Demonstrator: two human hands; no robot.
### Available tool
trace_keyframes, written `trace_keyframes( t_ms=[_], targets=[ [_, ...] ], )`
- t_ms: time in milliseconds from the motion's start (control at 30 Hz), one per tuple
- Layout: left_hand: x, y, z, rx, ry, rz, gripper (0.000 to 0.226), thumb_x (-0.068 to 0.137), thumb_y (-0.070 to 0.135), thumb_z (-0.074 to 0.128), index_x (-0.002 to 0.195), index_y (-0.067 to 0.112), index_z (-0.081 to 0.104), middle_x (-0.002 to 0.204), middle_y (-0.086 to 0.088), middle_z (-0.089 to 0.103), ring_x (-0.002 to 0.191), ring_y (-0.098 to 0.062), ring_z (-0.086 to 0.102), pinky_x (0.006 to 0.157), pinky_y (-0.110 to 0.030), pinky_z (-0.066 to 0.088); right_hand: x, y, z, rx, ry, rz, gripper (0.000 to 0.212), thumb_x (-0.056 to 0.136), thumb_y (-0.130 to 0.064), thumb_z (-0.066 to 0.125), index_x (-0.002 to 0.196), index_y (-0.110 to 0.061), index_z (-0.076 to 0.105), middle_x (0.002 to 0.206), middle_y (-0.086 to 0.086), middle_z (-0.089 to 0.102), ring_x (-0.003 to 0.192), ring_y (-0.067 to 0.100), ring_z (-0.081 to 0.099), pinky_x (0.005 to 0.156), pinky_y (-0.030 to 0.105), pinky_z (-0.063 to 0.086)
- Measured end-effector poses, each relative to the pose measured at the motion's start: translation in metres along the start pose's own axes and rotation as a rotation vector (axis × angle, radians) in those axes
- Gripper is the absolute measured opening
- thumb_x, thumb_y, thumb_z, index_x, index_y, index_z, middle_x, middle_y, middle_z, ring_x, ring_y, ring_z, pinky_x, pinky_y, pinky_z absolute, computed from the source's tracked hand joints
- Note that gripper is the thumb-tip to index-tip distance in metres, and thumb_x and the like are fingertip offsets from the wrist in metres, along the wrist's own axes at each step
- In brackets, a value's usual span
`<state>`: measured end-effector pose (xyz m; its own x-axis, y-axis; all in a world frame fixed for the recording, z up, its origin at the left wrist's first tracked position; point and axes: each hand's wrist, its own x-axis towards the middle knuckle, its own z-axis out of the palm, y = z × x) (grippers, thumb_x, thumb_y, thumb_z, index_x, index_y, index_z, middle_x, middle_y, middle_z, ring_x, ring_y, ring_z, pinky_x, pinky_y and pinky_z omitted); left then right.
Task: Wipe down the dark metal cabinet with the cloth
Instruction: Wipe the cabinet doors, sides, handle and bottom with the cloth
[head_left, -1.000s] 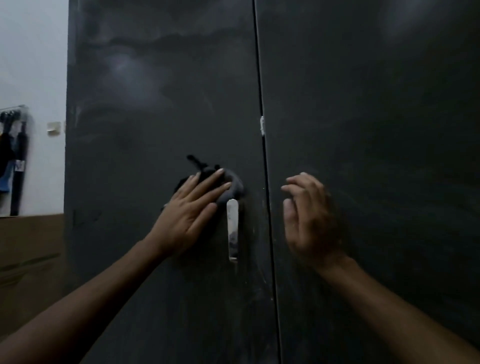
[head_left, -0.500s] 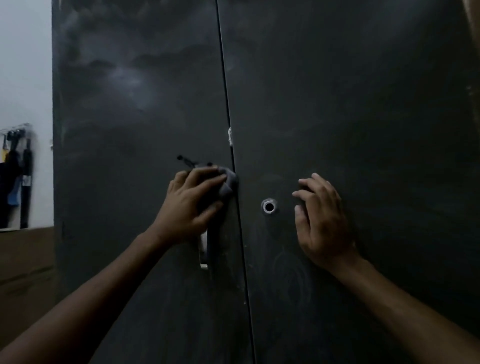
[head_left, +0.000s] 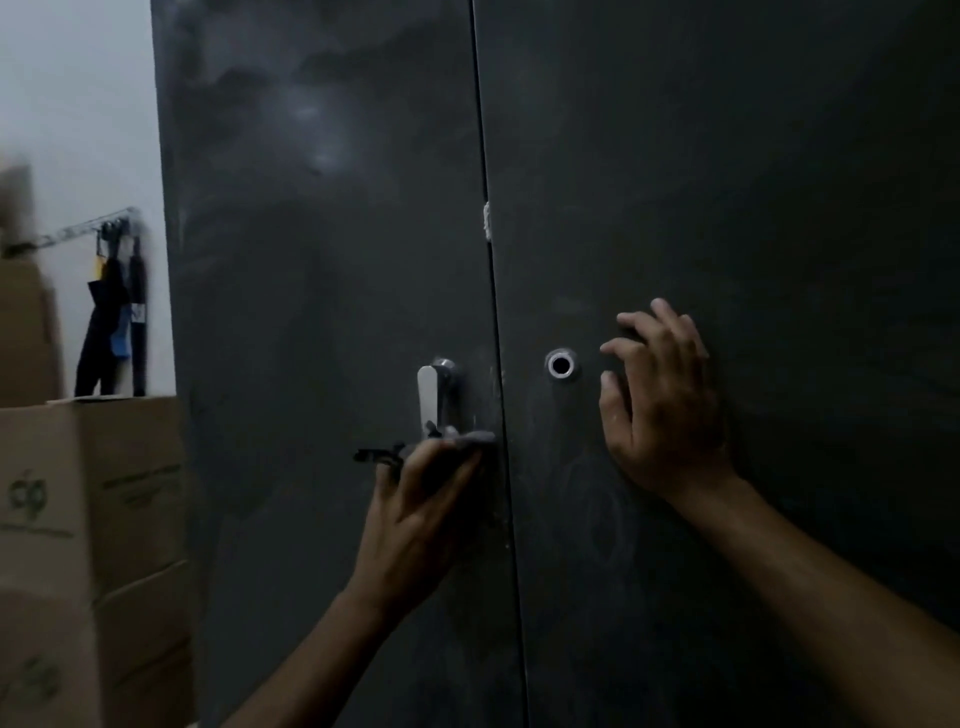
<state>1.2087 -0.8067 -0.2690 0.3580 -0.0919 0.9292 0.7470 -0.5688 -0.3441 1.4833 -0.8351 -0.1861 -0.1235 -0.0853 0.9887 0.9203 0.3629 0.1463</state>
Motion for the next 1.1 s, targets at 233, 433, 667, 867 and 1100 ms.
trace_keyframes(
  t_ms=[233, 433, 667, 867, 1100],
  targets=[
    [0.087, -0.015, -0.001, -0.012, 0.057, -0.297, 0.045, 0.106, 0.02, 0.059, 0.149, 0.007, 0.056, 0.142, -0.021, 0.043, 0.133, -0.038, 0.047, 0.112, -0.051, 0.042, 0.001, 0.003, -0.003, 0.009, -0.014, -0.017, 0.024, 0.09, -0.014, 0.06, 0.113, -0.006, 0.062, 0.137, 0.018, 0.055, 0.145, 0.039, 0.037, 0.122, 0.055, 0.023],
    [0.002, 0.017, -0.002, 0.277, -0.167, 0.003, 0.07, 0.084, 0.007, 0.08, 0.149, 0.008, 0.057, 0.16, -0.008, 0.049, 0.144, -0.024, 0.042, 0.098, -0.04, 0.042, 0.001, 0.002, -0.005, 0.021, -0.015, -0.021, 0.024, 0.091, -0.013, 0.059, 0.113, -0.005, 0.063, 0.137, 0.018, 0.055, 0.145, 0.039, 0.037, 0.122, 0.056, 0.025],
    [0.107, 0.032, 0.015, 0.085, 0.067, -0.334, 0.061, 0.1, 0.018, 0.058, 0.157, 0.004, 0.042, 0.156, -0.02, 0.041, 0.14, -0.035, 0.042, 0.113, -0.042, 0.036, 0.001, 0.0, -0.006, -0.01, -0.023, -0.006, 0.026, 0.089, -0.016, 0.063, 0.113, -0.005, 0.064, 0.137, 0.019, 0.056, 0.145, 0.039, 0.038, 0.122, 0.056, 0.025],
    [0.075, 0.069, 0.056, -0.243, -0.033, -0.476, 0.066, 0.111, 0.018, 0.044, 0.164, 0.002, 0.008, 0.174, -0.018, 0.005, 0.163, -0.032, 0.007, 0.131, -0.049, 0.021, 0.0, 0.002, -0.007, 0.005, -0.051, -0.002, 0.029, 0.088, -0.017, 0.066, 0.114, -0.005, 0.064, 0.139, 0.018, 0.055, 0.147, 0.039, 0.036, 0.123, 0.055, 0.024],
    [0.057, 0.067, 0.05, -0.211, -0.098, -0.39, 0.064, 0.108, 0.027, 0.039, 0.161, -0.003, 0.023, 0.171, -0.02, 0.013, 0.16, -0.042, 0.014, 0.125, -0.059, 0.03, 0.003, 0.005, -0.018, 0.158, -0.008, 0.033, 0.019, 0.094, -0.005, 0.055, 0.108, 0.0, 0.068, 0.132, 0.019, 0.061, 0.141, 0.038, 0.044, 0.116, 0.057, 0.034]
  ],
)
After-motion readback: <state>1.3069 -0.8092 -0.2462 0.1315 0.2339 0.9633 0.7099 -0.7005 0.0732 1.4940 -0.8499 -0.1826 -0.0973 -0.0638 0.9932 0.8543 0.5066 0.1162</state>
